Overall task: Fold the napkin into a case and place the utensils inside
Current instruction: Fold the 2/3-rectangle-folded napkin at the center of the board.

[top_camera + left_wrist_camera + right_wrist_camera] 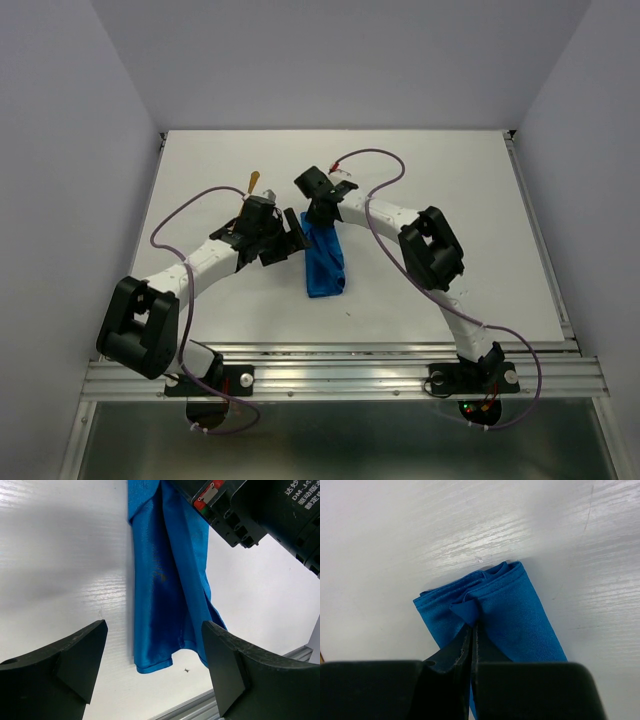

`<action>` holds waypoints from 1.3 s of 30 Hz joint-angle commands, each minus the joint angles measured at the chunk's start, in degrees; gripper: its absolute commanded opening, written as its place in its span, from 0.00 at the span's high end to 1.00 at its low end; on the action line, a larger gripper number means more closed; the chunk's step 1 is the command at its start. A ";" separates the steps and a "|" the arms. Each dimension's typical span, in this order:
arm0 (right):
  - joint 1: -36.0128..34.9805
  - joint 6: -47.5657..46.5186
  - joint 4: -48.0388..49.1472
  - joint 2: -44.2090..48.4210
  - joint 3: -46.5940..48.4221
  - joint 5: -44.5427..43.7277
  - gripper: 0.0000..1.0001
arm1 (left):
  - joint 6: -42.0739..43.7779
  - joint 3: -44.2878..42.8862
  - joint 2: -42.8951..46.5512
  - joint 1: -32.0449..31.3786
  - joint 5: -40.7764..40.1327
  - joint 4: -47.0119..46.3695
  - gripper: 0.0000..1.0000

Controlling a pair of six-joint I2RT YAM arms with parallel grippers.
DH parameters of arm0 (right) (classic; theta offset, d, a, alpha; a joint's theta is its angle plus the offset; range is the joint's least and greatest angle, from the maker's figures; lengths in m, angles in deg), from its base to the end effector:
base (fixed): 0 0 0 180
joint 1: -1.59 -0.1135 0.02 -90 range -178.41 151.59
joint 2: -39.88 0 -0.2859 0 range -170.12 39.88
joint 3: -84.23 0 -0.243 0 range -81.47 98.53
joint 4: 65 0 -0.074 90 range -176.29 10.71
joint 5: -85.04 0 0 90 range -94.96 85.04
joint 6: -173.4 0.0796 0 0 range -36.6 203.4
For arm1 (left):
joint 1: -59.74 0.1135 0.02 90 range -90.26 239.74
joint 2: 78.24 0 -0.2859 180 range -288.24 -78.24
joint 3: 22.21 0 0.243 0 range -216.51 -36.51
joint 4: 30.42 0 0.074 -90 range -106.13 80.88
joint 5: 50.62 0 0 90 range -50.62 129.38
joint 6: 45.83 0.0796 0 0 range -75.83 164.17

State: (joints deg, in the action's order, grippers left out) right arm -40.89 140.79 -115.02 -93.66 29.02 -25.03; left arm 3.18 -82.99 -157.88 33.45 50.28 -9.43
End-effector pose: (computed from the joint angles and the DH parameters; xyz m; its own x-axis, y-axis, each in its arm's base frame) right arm 0.4125 0.3406 0.1566 -0.7637 0.3735 -0.5266 0.2601 0.9245 0.2786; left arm 0.2761 -0.1532 0.2187 -0.8043 -0.3211 -0.5000 0.0497 0.8022 -0.5950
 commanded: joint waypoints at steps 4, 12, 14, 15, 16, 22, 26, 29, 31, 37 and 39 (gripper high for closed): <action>-0.32 1.68 -4.35 -1.99 1.65 -3.22 0.99 | -1.01 -3.44 -0.52 -2.28 1.59 -1.16 0.12; -0.32 2.03 -4.53 -1.29 1.39 -4.18 0.99 | -5.59 -4.50 -4.47 -5.97 -1.40 -2.65 0.01; -0.32 2.03 -4.53 -1.20 1.04 -4.88 0.99 | -6.20 -4.15 -5.26 -6.24 -1.23 -3.88 0.01; -0.32 2.20 -4.53 -1.03 0.86 -5.23 0.99 | -6.47 -3.89 -5.35 -6.41 -1.23 -4.50 0.01; -0.32 2.90 -4.62 -0.94 0.51 -5.50 0.99 | -6.82 -3.71 -5.44 -6.59 -1.31 -5.02 0.01; 0.20 7.55 -4.88 0.47 -3.27 -6.38 0.99 | -7.35 -2.57 -7.11 -7.73 -1.32 -7.93 0.10; 0.73 9.94 -5.49 1.70 -5.03 -7.26 0.99 | -6.64 -2.65 -8.69 -8.43 -1.32 -8.72 0.10; 0.73 10.64 -5.58 1.70 -5.64 -7.26 0.99 | -5.33 -3.35 -9.92 -8.87 -1.66 -8.28 0.03; 0.73 10.82 -5.67 1.70 -5.91 -7.08 0.99 | -4.89 -3.71 -10.36 -9.14 -2.10 -7.67 0.02; 1.26 11.52 -5.67 1.61 -6.79 -6.29 0.99 | -3.40 -4.32 -11.15 -9.66 -5.53 -3.72 0.09; 1.26 11.52 -5.67 1.70 -6.96 -6.20 0.99 | -2.17 -4.58 -11.16 -9.84 -6.67 -2.84 0.12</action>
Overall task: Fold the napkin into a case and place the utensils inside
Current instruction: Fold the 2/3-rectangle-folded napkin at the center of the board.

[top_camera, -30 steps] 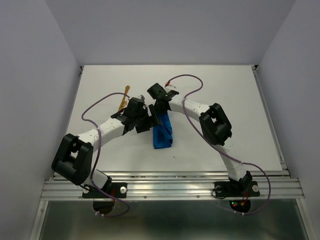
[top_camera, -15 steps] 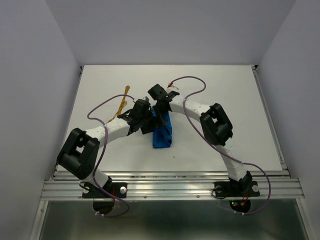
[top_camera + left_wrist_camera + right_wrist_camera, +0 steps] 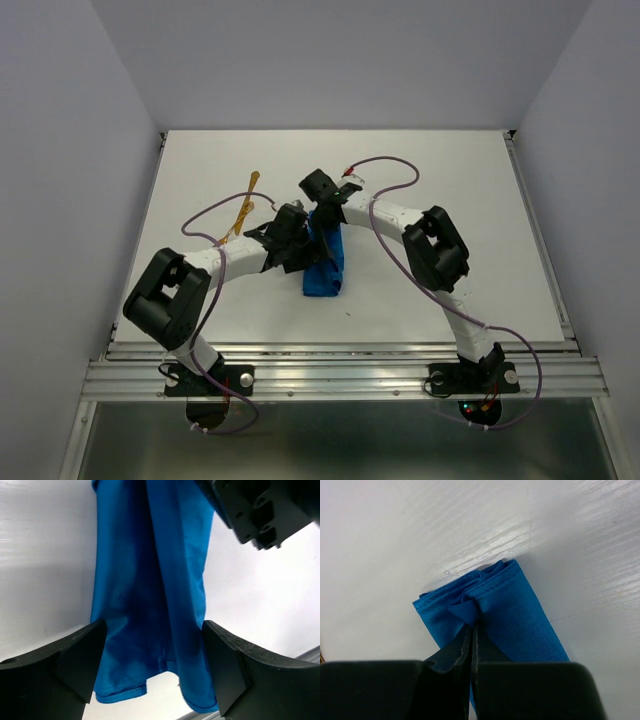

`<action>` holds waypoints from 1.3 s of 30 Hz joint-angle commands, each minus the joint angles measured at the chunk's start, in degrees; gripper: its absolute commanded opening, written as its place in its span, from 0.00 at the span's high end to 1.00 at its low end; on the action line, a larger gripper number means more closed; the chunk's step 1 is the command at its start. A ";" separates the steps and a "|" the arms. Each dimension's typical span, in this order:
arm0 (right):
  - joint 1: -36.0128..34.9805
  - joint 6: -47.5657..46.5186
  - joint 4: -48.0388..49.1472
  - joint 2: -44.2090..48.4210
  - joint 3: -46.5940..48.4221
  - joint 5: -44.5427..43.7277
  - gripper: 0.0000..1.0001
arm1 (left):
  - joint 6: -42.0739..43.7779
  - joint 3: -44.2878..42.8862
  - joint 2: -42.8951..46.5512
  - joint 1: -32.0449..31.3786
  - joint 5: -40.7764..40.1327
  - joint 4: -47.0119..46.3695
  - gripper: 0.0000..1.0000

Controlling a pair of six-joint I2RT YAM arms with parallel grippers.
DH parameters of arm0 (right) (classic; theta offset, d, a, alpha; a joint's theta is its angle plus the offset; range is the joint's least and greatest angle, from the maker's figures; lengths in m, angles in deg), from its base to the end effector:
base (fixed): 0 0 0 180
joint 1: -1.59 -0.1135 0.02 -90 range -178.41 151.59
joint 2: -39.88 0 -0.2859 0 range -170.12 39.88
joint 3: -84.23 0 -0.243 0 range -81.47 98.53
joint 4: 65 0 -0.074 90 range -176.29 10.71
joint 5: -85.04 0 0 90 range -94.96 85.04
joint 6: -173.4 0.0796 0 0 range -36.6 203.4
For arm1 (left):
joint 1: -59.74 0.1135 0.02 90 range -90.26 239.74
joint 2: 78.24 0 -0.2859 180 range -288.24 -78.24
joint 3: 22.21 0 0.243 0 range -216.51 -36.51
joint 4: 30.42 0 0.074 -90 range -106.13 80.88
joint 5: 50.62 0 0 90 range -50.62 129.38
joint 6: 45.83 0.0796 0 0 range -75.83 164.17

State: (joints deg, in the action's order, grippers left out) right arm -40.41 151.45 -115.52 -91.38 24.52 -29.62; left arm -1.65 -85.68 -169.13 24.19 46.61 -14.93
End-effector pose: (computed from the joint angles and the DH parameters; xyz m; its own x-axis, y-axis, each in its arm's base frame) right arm 0.4064 0.3212 0.1536 -0.6709 0.5302 -0.5185 0.4337 0.8476 0.3057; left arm 0.2807 -0.2129 0.1833 -0.8535 -0.2645 -0.4490 0.0570 0.8090 -0.5850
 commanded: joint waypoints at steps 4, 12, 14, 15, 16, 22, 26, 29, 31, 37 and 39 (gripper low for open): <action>1.30 0.94 -5.17 -0.31 -2.90 -1.79 0.99 | 4.77 -2.95 -0.25 -0.84 -4.93 5.13 0.18; 1.83 0.94 -5.17 0.22 -3.16 -2.05 0.99 | 8.03 -2.69 -0.69 -0.84 -5.99 5.84 0.23; 1.83 0.86 -5.17 0.04 -3.16 -1.97 0.99 | 8.90 -2.69 -1.39 -0.84 -5.64 5.75 0.25; 1.83 0.77 -5.17 -0.13 -3.16 -1.88 0.99 | 9.00 -2.78 -1.65 -0.84 -5.55 5.58 0.26; 1.83 0.59 -5.17 -0.22 -3.08 -1.79 0.99 | 9.17 -2.69 -1.92 -0.84 -5.38 5.40 0.27; 1.83 -2.03 -4.99 -1.10 -1.76 -1.09 0.99 | 9.61 -1.37 -3.15 -0.75 -4.24 2.33 0.54; 1.83 -5.64 -4.73 -1.28 0.00 0.49 0.98 | 9.70 -0.67 -3.24 -0.75 -3.27 1.01 0.77; 1.83 -8.27 -2.45 0.21 -0.70 1.02 0.81 | 9.79 -0.23 -2.98 -0.66 -2.83 0.39 0.86; 1.83 -9.51 -1.22 1.44 -1.84 1.20 0.60 | 9.79 0.04 -2.89 -0.57 -2.57 0.13 0.89; 1.83 -14.97 4.93 9.35 -5.98 3.92 0.31 | 9.35 0.39 -2.18 -0.57 -1.60 -0.49 1.00; 1.83 -15.93 6.17 12.94 -8.25 3.92 0.27 | 9.09 0.74 -1.75 -0.57 -1.16 -0.75 1.00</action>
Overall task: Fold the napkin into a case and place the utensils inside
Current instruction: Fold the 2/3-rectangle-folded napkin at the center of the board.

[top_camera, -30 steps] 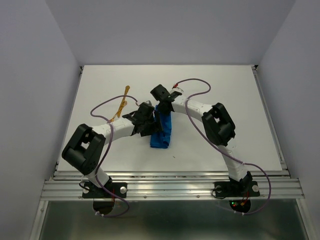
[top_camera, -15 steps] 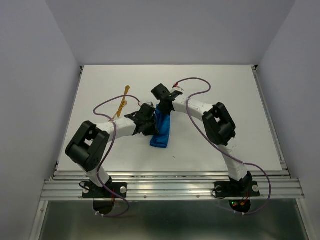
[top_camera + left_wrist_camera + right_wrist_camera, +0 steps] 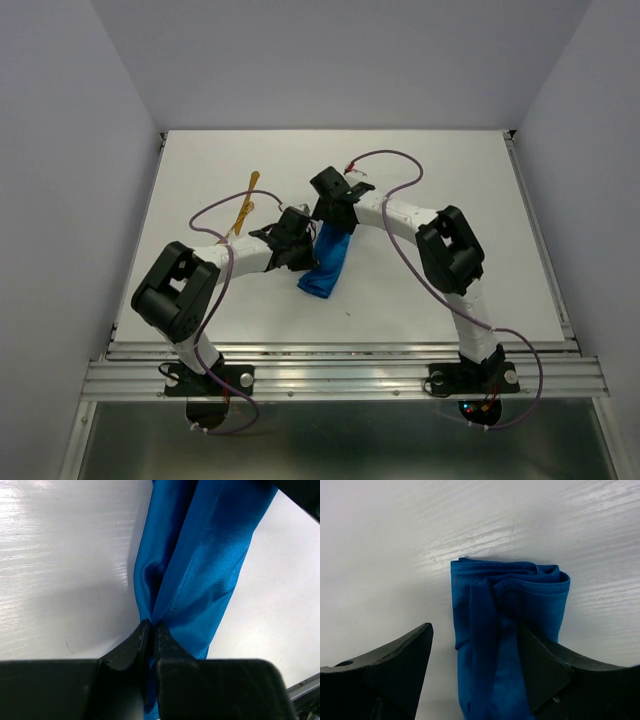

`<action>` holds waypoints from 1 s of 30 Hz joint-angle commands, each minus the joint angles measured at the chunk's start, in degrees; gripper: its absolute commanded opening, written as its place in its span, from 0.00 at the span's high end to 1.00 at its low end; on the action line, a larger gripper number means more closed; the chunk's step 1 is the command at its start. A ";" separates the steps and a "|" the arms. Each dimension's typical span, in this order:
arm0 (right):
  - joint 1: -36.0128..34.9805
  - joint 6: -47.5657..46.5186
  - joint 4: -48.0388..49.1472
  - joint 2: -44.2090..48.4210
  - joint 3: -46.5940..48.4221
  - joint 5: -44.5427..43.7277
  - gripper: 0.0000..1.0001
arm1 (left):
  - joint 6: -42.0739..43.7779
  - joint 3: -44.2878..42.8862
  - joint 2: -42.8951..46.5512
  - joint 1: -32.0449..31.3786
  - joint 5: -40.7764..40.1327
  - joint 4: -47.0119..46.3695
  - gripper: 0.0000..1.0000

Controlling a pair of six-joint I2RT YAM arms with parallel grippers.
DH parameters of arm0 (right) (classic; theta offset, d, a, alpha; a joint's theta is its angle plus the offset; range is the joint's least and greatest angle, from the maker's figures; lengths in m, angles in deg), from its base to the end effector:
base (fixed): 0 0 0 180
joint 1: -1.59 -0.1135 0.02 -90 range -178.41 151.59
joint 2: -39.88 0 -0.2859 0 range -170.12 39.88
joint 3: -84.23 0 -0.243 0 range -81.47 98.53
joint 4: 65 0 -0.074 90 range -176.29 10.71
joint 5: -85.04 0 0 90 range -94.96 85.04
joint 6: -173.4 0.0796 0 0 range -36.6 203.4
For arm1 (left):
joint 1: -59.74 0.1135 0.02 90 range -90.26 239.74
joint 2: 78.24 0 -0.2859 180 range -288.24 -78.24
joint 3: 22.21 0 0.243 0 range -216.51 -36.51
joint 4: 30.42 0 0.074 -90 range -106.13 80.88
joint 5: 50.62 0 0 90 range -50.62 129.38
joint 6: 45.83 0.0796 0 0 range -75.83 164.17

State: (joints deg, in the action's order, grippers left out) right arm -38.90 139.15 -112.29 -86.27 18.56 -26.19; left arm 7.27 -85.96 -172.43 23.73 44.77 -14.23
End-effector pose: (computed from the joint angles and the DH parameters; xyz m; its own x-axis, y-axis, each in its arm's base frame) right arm 0.4009 0.3044 0.1674 -0.7507 0.3722 -0.5458 0.2784 0.9275 0.2495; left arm 0.2833 -0.2151 0.1641 -0.8530 -0.1190 -0.5081 0.1567 0.8703 -0.4669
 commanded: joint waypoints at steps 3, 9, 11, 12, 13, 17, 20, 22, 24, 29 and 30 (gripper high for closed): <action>0.85 -4.50 5.21 11.61 -6.76 0.84 0.24 | -0.27 1.72 2.34 -0.11 1.03 -1.45 1.00; 0.85 -5.12 13.04 22.34 -20.73 3.39 0.23 | -1.41 2.96 3.93 -0.03 1.64 -4.09 1.00; 0.85 -5.47 13.65 23.75 -24.87 4.18 0.39 | -2.03 3.31 4.36 -0.11 1.99 -4.44 1.00; 0.85 -5.82 14.70 24.80 -26.10 4.97 0.49 | -2.29 3.57 4.54 -0.11 2.00 -4.44 1.00; 0.85 -6.09 15.32 25.24 -27.42 6.71 0.59 | -2.64 3.66 4.72 -0.03 2.08 -4.53 1.00; 0.85 -7.67 17.61 26.74 -33.65 12.08 0.98 | -7.02 5.67 6.91 -0.11 1.47 -5.05 1.00; 0.85 -9.42 20.59 27.97 -36.91 16.92 0.99 | -10.80 7.34 8.93 -0.11 -0.11 -5.75 1.00; 0.85 -10.91 21.56 29.03 -37.97 19.82 0.99 | -12.31 8.23 9.64 -0.11 -0.29 -6.55 1.00; 0.32 -13.02 21.39 29.38 -37.98 22.79 0.99 | -14.41 9.37 10.43 -0.20 -0.38 -6.99 1.00; -0.73 -16.54 19.81 29.90 -37.71 27.82 0.99 | -17.58 11.83 10.96 -0.20 -0.38 -8.83 1.00; -1.51 -16.63 19.81 30.08 -37.97 28.26 0.99 | -17.76 12.10 10.79 -0.20 -0.29 -9.18 1.00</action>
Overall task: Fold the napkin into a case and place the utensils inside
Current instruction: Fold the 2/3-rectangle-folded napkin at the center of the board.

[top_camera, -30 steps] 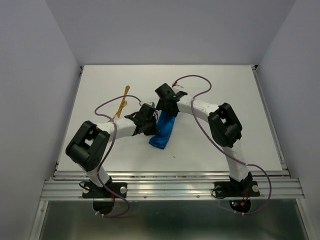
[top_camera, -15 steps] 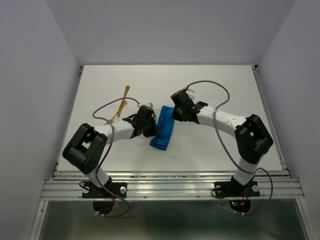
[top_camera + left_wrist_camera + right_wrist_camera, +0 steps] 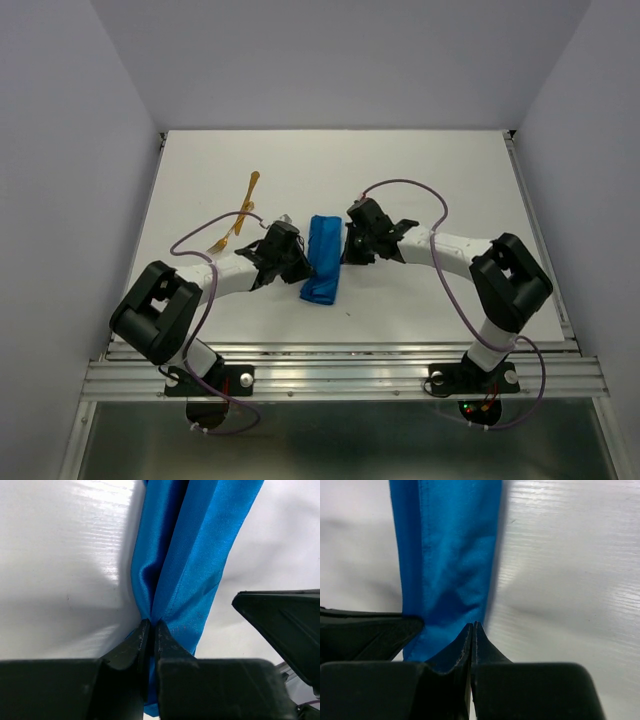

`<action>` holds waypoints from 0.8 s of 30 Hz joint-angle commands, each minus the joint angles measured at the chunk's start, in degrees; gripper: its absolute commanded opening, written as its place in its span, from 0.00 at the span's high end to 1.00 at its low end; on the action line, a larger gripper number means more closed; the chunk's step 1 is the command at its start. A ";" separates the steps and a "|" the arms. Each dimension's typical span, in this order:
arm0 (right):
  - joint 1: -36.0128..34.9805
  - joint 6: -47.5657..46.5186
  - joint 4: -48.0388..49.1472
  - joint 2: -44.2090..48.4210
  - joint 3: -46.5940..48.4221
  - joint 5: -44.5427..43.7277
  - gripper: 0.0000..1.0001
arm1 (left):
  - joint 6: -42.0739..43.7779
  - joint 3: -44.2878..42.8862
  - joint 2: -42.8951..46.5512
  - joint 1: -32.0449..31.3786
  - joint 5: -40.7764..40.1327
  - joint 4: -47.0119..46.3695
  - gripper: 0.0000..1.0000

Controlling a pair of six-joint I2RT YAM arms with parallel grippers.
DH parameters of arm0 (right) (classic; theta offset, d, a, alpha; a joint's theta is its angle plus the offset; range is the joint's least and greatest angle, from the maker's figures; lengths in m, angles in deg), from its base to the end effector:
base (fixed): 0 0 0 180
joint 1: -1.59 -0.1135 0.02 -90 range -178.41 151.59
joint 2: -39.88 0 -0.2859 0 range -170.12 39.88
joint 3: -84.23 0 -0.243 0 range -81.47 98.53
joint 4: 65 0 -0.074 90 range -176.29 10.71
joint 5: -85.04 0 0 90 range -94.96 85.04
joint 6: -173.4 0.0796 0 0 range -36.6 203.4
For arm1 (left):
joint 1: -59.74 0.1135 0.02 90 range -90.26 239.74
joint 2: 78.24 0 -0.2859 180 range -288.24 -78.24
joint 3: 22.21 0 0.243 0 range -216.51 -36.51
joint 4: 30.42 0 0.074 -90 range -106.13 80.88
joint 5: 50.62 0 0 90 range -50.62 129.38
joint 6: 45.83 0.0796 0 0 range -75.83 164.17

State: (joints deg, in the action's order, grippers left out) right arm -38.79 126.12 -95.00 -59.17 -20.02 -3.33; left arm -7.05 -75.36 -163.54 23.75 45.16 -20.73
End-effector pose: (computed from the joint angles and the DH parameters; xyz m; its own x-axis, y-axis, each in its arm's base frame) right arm 0.2879 0.2479 0.1766 -0.8968 0.1275 -0.4236 -0.0709 0.9037 0.4222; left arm 0.2513 -0.1924 0.1669 -0.8411 -0.3477 -0.4143 -0.0165 0.7822 -0.6229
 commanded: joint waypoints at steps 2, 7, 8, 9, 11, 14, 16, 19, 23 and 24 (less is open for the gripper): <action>-3.64 -4.04 2.35 3.24 0.25 6.11 0.99 | -3.27 1.59 1.45 -0.31 -0.60 -2.96 1.00; -7.43 -3.96 2.17 2.11 0.69 7.07 0.99 | -3.09 2.02 0.48 -0.31 -0.51 -3.40 1.00; -7.43 -4.05 2.43 1.75 0.86 7.25 0.99 | -3.18 2.20 0.48 -0.31 -0.51 -3.48 1.00; -8.30 -3.87 2.69 1.49 0.95 7.77 0.99 | -3.18 2.37 0.48 -0.31 -0.51 -3.49 1.00; -8.93 -3.61 3.48 0.70 1.04 8.48 0.99 | -3.27 2.55 0.48 -0.31 -0.51 -3.57 1.00; -10.15 -2.99 4.98 -1.06 1.04 9.44 0.99 | -3.45 3.08 0.57 -0.31 -0.77 -3.57 1.00; -10.16 -2.64 5.42 -2.98 0.78 9.36 0.99 | -3.45 3.17 0.66 -0.31 -0.86 -3.57 1.00; -10.16 -2.64 6.21 -4.66 0.25 8.31 0.99 | -3.62 3.52 0.92 -0.22 -1.04 -3.49 0.99; -10.16 -2.90 6.30 -6.68 -0.10 5.58 0.99 | -3.88 3.26 3.28 -0.31 -2.17 -1.04 0.63; -10.16 -3.08 6.30 -7.04 -0.10 5.58 0.99 | -3.97 3.26 3.99 -0.31 -2.44 -0.15 0.57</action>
State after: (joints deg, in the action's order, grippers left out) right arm -48.41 123.67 -90.45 -65.20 -20.04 4.47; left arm -10.13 -72.61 -163.38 23.73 44.77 -23.15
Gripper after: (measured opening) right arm 0.015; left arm 0.317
